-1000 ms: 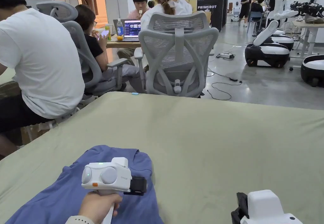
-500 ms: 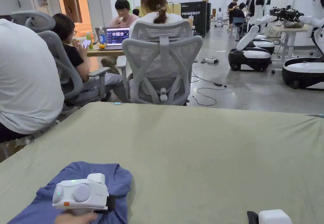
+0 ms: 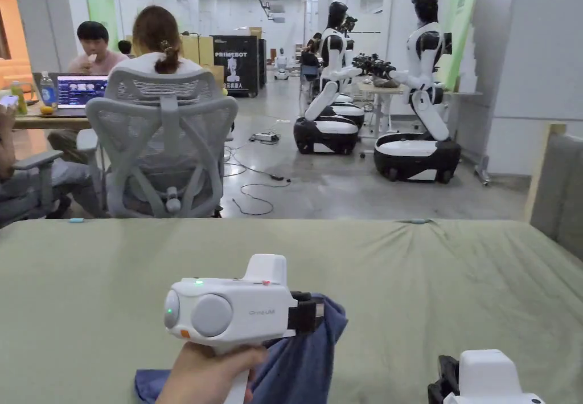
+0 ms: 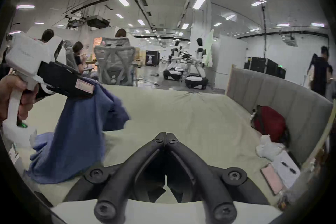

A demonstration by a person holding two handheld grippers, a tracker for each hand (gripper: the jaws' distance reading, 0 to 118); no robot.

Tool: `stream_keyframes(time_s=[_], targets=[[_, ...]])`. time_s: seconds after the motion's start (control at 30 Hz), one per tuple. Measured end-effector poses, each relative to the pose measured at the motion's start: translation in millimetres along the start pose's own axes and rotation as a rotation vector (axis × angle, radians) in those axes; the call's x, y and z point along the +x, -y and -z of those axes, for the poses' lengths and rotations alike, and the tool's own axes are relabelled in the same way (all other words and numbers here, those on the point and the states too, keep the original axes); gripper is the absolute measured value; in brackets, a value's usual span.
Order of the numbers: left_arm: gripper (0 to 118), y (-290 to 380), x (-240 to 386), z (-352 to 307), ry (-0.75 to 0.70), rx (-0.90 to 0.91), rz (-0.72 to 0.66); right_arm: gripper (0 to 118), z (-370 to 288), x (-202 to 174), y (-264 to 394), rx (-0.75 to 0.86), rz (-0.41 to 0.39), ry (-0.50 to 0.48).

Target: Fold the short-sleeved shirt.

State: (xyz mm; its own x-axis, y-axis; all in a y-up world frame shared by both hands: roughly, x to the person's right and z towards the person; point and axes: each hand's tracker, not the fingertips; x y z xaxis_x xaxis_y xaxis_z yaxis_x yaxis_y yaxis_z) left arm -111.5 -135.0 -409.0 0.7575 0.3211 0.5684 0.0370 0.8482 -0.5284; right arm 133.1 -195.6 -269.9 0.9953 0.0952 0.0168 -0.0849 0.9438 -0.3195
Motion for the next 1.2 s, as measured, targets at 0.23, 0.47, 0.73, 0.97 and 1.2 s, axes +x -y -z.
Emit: stream_keyframes(time_s=[0.23, 0.47, 0.73, 0.97, 1.2], targets=[[0, 89.9, 53.8, 134.3, -0.077, -0.266, 0.128, 0, -5.8, 65.5, 14.4, -0.031, 0.002, 0.089], [11, 154.0, 31.1, 179.6, -0.132, -0.315, 0.001, 0, 1.5, 90.7, 31.2, -0.081, 0.030, 0.095], [102, 117.6, 46.3, 57.7, -0.273, 0.035, 0.086, 0, -6.2, 65.6, 20.8, -0.074, 0.024, 0.038], [0, 157.8, 62.6, -72.5, -0.457, 0.213, 0.121, 0, -6.0, 16.8, 16.7, -0.042, 0.018, -0.070], [0, 157.7, 21.3, -135.4, -0.519, 0.201, 0.074, 0, -0.7, -22.9, 15.7, -0.047, -0.031, -0.161]])
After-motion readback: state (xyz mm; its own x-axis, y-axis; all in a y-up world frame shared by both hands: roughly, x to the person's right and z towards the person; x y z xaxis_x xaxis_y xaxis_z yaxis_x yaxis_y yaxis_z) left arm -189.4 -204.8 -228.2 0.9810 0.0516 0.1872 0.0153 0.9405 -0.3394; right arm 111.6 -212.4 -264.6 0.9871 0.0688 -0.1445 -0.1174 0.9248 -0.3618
